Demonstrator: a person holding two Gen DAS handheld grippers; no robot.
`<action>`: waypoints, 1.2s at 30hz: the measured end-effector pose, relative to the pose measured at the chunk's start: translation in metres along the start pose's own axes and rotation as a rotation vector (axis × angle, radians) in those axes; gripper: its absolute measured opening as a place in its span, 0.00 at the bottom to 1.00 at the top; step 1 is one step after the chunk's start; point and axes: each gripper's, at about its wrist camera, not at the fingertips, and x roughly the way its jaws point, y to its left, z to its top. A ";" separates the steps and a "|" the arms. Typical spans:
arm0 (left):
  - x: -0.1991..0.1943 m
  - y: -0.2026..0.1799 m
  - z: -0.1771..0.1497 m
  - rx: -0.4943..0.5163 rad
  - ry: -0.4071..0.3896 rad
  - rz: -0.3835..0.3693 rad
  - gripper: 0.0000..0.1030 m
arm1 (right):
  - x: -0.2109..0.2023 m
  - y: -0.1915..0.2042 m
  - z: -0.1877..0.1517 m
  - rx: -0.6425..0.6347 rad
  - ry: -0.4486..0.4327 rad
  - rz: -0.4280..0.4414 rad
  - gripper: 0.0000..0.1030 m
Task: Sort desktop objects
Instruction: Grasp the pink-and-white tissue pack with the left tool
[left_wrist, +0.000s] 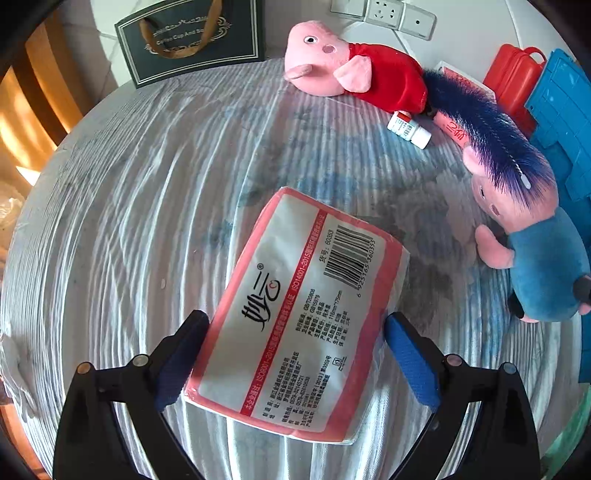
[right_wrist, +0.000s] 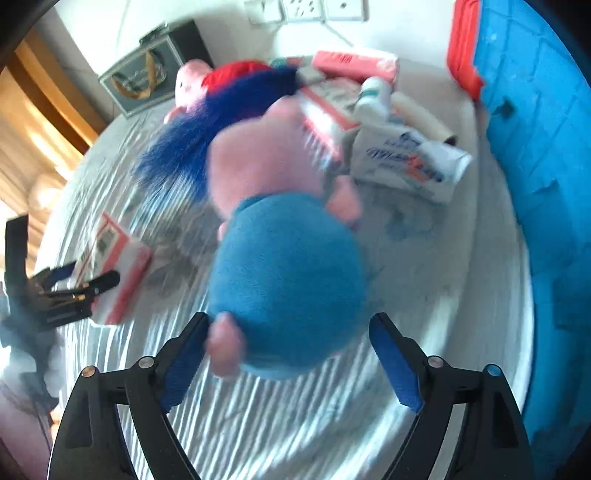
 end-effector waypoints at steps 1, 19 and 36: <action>0.002 0.000 0.000 -0.007 -0.002 0.004 0.96 | -0.005 -0.005 0.003 0.014 -0.018 -0.010 0.86; 0.038 -0.033 0.067 -0.036 -0.025 0.000 0.96 | 0.034 -0.086 0.097 0.120 -0.107 -0.186 0.91; -0.002 -0.032 0.066 -0.055 -0.084 -0.035 0.46 | 0.029 -0.055 0.063 0.058 -0.153 -0.059 0.12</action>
